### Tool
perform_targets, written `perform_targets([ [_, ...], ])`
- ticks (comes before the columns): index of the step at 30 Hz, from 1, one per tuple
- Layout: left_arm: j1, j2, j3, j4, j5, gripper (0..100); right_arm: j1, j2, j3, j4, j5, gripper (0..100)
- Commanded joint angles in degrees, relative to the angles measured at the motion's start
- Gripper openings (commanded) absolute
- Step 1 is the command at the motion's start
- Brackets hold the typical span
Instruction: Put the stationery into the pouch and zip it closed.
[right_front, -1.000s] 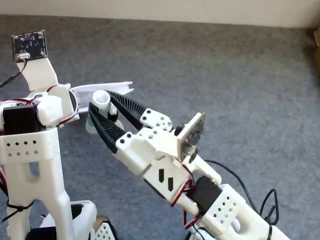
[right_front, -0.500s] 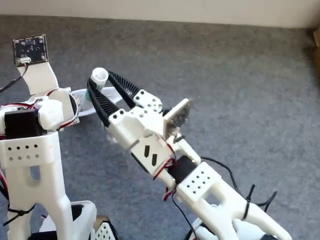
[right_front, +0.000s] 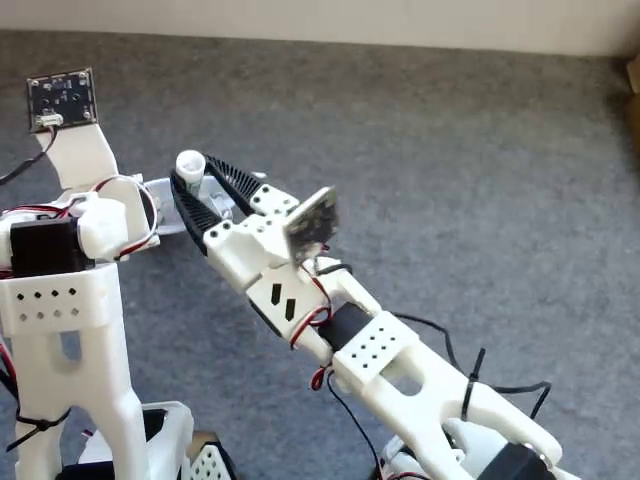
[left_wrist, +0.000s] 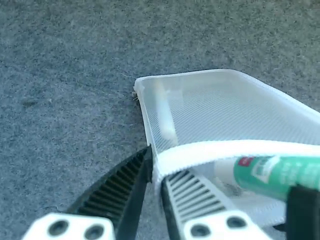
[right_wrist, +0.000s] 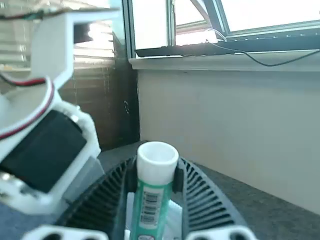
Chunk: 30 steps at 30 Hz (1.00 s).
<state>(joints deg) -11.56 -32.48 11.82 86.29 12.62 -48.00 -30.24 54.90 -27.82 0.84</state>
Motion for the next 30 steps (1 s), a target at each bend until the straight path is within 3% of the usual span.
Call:
perform_targets([
  [1, 1.19, -0.04, 0.22, -0.62, -0.35, 1, -0.84, 1.19, -0.66, -1.01, 9.05, 1.9],
  [7, 1.19, -0.04, 0.22, -0.53, -0.35, 1, -2.07, 2.68, -0.48, 0.22, 15.03, 3.4],
  [14, 1.19, -0.04, 0.31, -0.53, -0.35, 1, -2.15, -1.54, 0.13, 7.34, 15.38, 17.1],
  [30, 1.19, -0.04, 1.36, -0.88, -0.35, 1, -2.24, -11.12, 0.22, 21.67, 15.38, 17.0],
])
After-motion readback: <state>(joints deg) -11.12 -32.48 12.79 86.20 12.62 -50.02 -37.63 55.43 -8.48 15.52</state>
